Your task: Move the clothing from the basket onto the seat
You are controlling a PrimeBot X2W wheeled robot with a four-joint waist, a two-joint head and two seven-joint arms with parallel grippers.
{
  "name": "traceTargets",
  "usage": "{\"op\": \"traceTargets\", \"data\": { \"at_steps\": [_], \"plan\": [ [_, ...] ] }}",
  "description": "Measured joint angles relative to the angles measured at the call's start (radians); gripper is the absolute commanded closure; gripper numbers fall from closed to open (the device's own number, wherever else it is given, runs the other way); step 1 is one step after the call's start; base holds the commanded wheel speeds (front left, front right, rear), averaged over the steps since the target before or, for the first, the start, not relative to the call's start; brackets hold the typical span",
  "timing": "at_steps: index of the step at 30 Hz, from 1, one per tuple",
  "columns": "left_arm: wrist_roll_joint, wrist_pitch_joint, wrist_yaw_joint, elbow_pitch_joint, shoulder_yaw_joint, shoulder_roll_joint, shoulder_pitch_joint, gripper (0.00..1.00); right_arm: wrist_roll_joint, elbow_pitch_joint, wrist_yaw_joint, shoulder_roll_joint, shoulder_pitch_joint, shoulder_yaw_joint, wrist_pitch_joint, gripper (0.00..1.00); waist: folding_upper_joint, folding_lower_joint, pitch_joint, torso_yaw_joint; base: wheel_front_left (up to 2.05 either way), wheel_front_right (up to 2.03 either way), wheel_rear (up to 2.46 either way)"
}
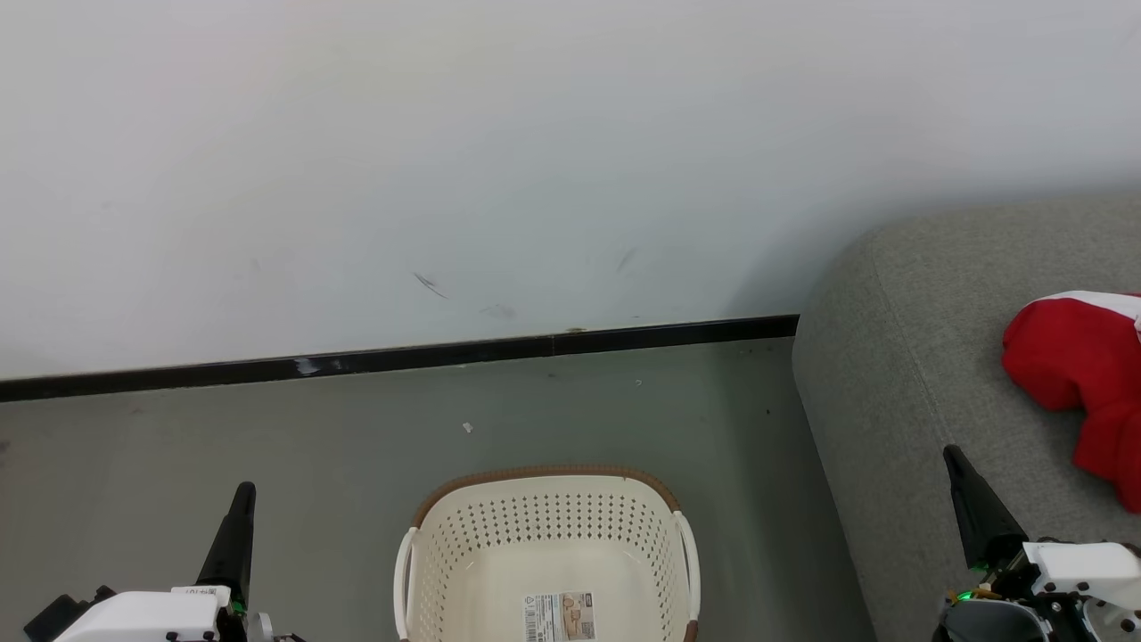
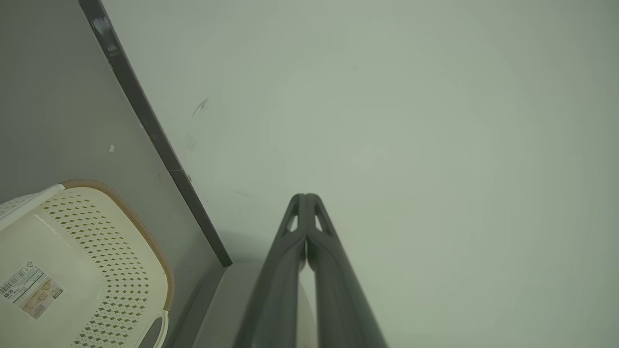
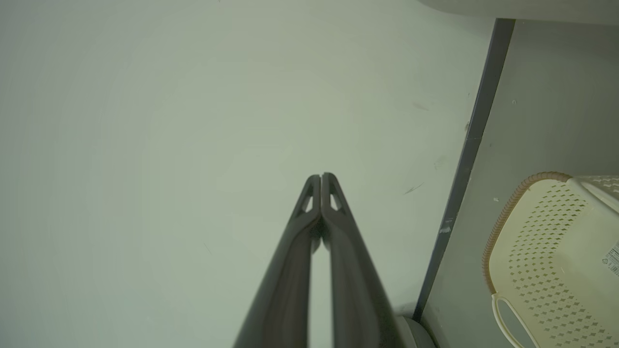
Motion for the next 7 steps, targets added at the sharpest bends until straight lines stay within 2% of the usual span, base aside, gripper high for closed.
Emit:
{"op": "traceTargets", "data": {
  "at_steps": [7],
  "plan": [
    [0.0,0.0,0.0,0.0,0.0,0.0,0.0,1.0,0.0,0.0,0.0,0.0,0.0,-0.001,0.0,1.0,-0.0001,0.0,0.0,0.0,0.0,0.0,0.0]
  ]
}}
